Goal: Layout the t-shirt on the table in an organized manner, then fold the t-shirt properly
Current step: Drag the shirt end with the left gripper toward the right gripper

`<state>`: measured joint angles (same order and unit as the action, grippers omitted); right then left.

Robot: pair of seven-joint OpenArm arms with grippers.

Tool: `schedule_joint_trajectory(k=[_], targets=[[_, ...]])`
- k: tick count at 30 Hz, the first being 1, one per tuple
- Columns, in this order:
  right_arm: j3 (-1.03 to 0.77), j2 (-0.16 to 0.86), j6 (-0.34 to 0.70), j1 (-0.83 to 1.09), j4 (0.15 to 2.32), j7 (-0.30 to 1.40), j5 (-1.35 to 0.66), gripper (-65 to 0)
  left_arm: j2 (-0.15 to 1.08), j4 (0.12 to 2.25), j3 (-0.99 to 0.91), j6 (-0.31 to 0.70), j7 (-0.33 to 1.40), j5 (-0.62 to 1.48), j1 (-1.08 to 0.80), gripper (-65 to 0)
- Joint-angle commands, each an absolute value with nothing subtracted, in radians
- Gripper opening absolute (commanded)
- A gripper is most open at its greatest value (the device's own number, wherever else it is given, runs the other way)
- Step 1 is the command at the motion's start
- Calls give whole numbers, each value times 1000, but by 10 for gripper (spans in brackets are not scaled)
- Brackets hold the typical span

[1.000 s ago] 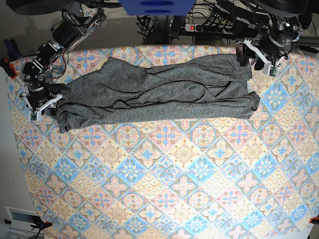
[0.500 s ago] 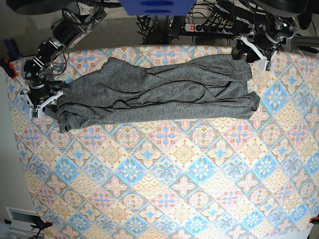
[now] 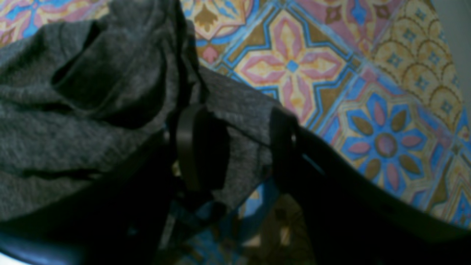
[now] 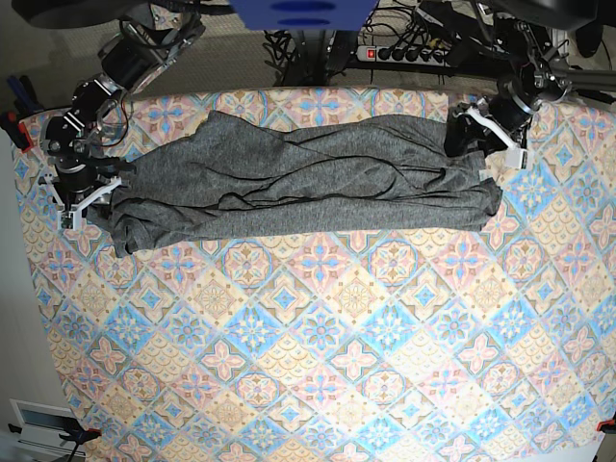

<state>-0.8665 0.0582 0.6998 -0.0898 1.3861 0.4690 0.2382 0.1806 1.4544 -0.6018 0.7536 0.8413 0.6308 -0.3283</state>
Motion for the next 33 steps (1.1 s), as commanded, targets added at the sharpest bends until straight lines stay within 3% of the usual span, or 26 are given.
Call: schedule_joint_trajectory(k=[1,9,20,33], targets=[[-866,74,698,-104,1402,446,226,-388,183,1432,-596,698,923,524,-321,-323],[-866,74,698,-104,1405,446,226,-388,179,1379,-596,698,924,522,-225,-323],[-783,74,698,-76,1412,440,226,-388,156,1106,-598,698,914,521,-50,-323],[-783,74,698,-76,1412,440,226,-388,67,1087,-596,698,855,400,33,-334]])
